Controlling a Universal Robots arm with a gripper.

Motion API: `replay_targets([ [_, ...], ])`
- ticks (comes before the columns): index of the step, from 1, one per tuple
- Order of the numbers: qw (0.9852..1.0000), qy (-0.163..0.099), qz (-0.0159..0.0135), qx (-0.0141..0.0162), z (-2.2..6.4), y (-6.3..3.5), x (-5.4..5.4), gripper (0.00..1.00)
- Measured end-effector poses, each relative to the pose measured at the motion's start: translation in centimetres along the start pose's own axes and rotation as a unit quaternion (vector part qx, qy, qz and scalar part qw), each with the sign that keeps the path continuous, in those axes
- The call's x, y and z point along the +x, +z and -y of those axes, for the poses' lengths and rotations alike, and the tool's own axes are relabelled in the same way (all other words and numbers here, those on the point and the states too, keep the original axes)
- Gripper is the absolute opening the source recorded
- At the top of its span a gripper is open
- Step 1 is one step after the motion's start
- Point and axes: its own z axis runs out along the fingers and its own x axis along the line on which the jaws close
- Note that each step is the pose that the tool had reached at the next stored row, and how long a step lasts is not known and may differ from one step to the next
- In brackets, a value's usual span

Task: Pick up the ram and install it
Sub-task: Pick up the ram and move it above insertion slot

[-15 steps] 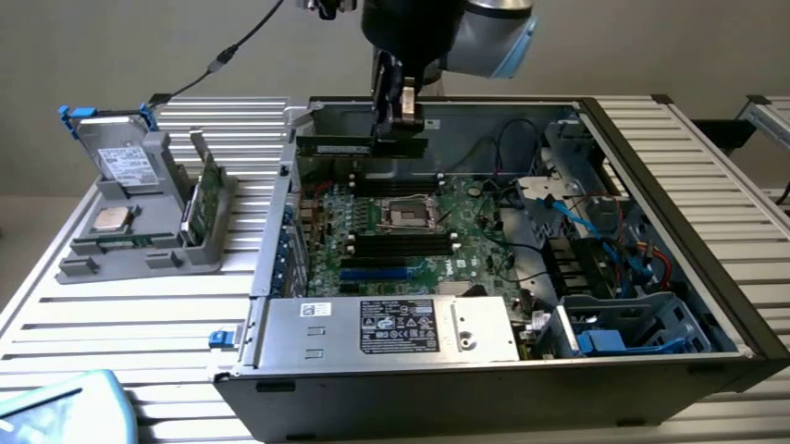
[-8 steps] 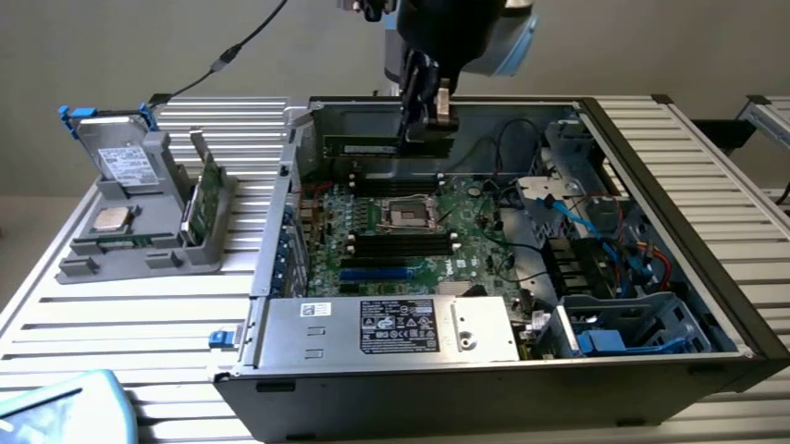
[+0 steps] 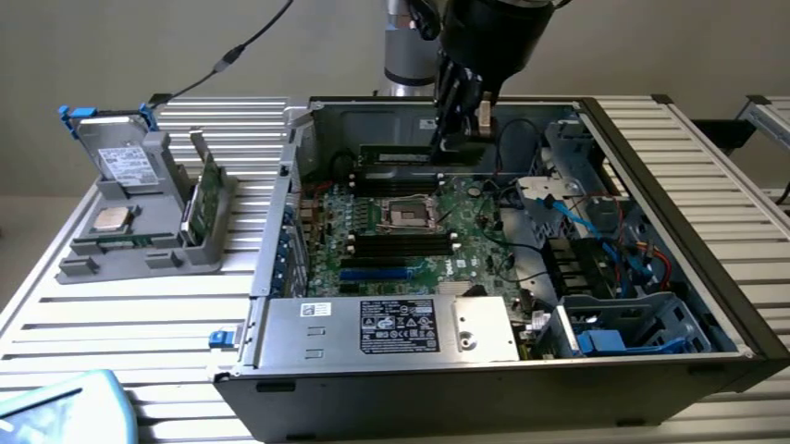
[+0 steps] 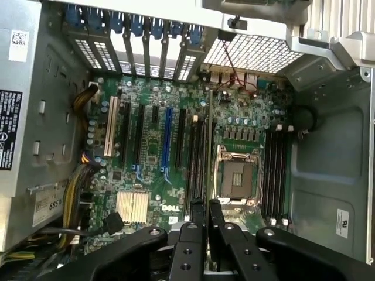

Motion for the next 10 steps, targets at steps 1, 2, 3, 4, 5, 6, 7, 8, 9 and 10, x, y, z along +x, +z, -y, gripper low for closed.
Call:
replay_targets([
  [1,1.0000,0.000,0.0001,0.0001,0.13,0.17,-0.03,0.14],
  [2,1.0000,0.001,-0.0001,0.0000,0.23,0.34,-0.06,0.14],
  [3,1.0000,0.001,-0.0001,-0.0001,0.27,0.52,-0.15,0.14],
  [4,1.0000,0.001,-0.0005,-0.0006,0.31,0.69,-0.27,0.14],
  [5,1.0000,0.001,-0.0012,-0.0020,0.34,0.79,-0.37,0.14],
  [6,1.0000,0.002,-0.0022,-0.0041,0.36,0.87,-0.46,0.14],
  [7,1.0000,0.002,-0.0036,-0.0063,0.37,0.94,-0.53,0.14],
  [8,0.9999,0.003,-0.0058,-0.0086,0.38,0.99,-0.58,0.14],
  [9,0.9999,0.004,-0.0087,-0.0102,0.39,1.04,-0.61,0.14],
  [10,0.9998,0.005,-0.0130,-0.0110,0.40,1.08,-0.64,0.14],
])
